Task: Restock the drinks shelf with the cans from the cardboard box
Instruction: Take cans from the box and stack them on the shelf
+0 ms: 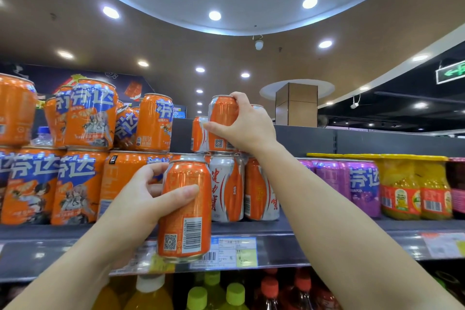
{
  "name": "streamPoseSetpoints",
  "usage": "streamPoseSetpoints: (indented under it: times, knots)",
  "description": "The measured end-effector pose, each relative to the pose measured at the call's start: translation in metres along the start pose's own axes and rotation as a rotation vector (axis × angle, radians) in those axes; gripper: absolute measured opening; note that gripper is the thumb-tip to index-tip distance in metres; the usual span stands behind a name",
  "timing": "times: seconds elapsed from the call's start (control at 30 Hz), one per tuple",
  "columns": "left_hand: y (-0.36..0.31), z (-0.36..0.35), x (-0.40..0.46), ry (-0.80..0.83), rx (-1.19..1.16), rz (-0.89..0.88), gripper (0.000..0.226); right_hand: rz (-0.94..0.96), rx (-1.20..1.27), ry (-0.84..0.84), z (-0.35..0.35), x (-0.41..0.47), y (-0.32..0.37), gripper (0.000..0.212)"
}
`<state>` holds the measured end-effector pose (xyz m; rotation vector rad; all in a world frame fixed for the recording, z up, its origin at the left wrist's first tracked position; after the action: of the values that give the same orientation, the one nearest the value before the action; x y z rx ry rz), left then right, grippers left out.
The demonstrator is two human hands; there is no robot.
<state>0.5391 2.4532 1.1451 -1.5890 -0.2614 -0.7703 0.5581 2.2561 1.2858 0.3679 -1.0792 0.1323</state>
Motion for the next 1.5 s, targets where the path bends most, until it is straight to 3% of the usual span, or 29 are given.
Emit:
streamPoseSetpoints:
  times: [0.33, 0.57, 0.8, 1.1, 1.5]
  knots:
    - [-0.002, -0.002, -0.002, 0.001, 0.004, -0.016, 0.096, 0.059, -0.12, -0.148, 0.006, 0.003, 0.006, 0.081]
    - [-0.003, -0.004, -0.003, -0.012, -0.018, -0.003, 0.073, 0.067, -0.119, -0.155, -0.003, 0.003, 0.008, 0.079]
    - [-0.007, -0.005, -0.006, -0.005, 0.016, -0.012, 0.1, 0.067, -0.293, -0.18, 0.002, 0.011, 0.01, 0.082]
    - [-0.007, -0.006, -0.006, 0.002, 0.032, -0.006, 0.096, -0.018, -0.265, 0.031, -0.005, 0.029, -0.007, 0.08]
    - [-0.008, -0.006, -0.006, 0.0, 0.027, -0.003, 0.098, -0.017, -0.38, -0.011, -0.014, 0.036, -0.006, 0.083]
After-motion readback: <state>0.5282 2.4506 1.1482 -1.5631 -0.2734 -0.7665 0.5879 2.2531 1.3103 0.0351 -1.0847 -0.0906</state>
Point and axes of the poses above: each hand's wrist, its own x-axis towards the middle knuckle, its own z-axis out of the back of the hand, y = z × x, the point moved 7 cm from there along x, towards the middle knuckle, and after that the axes turned 2 degrees about -z, right-handed, at the moved point
